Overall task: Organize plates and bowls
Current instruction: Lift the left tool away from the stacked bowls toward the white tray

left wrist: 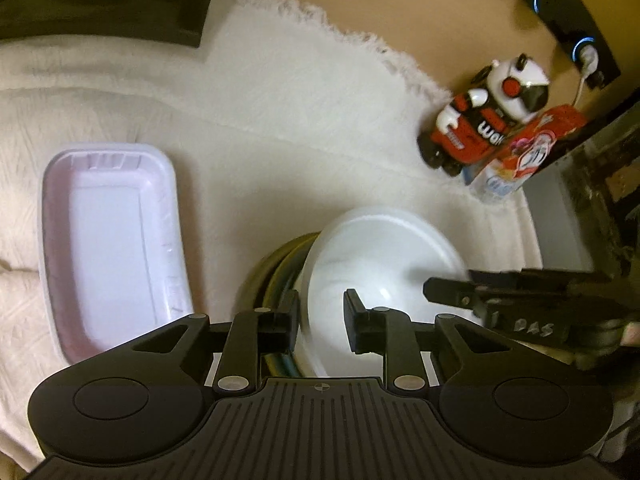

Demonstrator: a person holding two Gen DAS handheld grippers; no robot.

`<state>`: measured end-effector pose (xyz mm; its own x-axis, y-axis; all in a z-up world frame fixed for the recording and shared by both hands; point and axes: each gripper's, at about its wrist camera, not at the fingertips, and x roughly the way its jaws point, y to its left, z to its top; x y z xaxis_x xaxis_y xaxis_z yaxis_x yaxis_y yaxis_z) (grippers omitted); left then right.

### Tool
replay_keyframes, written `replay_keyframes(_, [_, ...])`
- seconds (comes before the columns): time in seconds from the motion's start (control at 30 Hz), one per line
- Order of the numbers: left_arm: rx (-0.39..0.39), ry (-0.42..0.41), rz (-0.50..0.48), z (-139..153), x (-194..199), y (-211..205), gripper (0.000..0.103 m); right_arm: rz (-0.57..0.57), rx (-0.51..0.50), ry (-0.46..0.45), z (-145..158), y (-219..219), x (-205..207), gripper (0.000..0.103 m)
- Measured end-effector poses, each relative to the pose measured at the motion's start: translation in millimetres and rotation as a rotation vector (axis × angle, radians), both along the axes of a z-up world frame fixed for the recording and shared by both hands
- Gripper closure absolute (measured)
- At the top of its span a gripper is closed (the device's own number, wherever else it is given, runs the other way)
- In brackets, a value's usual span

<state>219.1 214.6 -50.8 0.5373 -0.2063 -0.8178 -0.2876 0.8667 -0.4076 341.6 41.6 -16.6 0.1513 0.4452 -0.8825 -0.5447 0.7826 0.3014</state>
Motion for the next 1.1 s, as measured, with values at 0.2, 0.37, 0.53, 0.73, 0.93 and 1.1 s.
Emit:
replay_keyframes(0.2, [0.024, -0.044, 0.056, 17, -13, 2, 0.078, -0.028, 0.008, -0.03, 1, -24, 0, 0.067])
replay_keyframes(0.37, [0.031, -0.025, 0.11, 10, -16, 8, 0.075, -0.045, -0.001, -0.044, -7, -31, 3, 0.068])
replay_keyframes(0.53, [0.066, 0.019, 0.129, -3, -18, 5, 0.077, 0.004, 0.036, -0.006, -9, -23, -7, 0.07])
replay_keyframes(0.73, [0.079, 0.025, 0.135, -6, -25, 3, 0.077, 0.076, 0.03, -0.035, -5, -12, -14, 0.072])
replay_keyframes(0.93, [0.045, 0.005, 0.137, -5, -27, 7, 0.08, 0.084, 0.023, -0.01, -12, -15, -13, 0.072])
replay_keyframes(1.1, [-0.049, -0.125, 0.162, 16, -47, 33, 0.08, 0.128, 0.09, -0.038, 16, -21, -15, 0.072])
